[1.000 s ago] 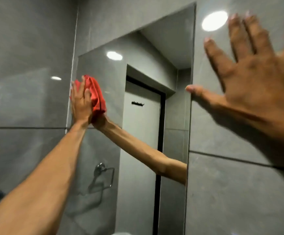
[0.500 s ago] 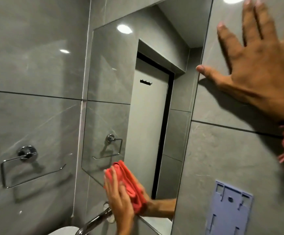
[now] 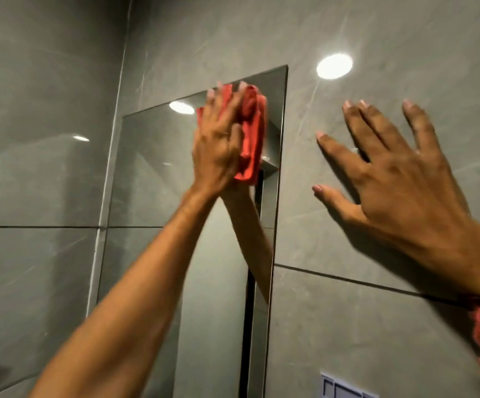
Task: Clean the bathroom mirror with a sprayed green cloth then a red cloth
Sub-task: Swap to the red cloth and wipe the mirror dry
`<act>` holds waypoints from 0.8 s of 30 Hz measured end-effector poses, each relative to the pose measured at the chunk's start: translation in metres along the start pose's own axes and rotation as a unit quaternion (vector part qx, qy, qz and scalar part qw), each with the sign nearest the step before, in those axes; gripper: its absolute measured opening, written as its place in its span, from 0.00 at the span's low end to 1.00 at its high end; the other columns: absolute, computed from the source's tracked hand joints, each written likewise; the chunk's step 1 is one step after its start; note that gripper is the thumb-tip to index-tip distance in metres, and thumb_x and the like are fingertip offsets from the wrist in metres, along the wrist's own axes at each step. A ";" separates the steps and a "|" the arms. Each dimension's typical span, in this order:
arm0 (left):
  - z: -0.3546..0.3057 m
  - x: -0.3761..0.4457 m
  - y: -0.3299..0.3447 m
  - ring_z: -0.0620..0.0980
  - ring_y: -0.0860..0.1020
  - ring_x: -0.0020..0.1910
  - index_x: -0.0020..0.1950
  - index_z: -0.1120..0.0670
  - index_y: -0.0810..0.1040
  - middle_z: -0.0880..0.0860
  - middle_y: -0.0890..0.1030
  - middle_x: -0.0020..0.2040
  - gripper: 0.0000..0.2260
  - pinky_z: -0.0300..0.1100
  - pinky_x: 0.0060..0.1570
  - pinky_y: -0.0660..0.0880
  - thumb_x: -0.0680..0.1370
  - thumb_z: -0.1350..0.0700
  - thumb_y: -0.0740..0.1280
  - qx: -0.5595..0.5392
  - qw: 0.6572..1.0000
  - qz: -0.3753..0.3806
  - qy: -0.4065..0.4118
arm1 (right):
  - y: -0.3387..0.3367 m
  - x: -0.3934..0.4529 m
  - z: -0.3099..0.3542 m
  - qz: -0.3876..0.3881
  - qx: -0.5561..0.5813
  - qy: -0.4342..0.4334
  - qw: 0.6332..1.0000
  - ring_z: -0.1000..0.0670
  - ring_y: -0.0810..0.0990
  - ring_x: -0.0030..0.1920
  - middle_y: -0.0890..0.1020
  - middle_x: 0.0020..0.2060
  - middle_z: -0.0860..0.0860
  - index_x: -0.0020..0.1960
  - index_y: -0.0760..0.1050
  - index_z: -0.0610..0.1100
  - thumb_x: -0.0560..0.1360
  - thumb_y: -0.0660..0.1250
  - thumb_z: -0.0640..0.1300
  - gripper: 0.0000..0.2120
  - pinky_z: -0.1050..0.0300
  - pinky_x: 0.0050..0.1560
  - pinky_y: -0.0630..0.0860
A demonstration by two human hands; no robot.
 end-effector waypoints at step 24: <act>-0.101 -0.188 -0.001 0.49 0.58 0.82 0.81 0.46 0.56 0.51 0.60 0.82 0.25 0.50 0.81 0.56 0.83 0.57 0.55 -0.223 0.960 -0.047 -0.165 | -0.051 -0.027 -0.004 0.101 0.573 0.157 0.798 0.54 0.80 0.67 0.82 0.66 0.51 0.70 0.79 0.50 0.79 0.63 0.60 0.24 0.58 0.73 0.74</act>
Point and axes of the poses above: each hand's wrist, its own x-axis towards the middle knuckle, its own y-axis out of the palm, z = x × y, the point moved 4 cm from there along x, towards the middle knuckle
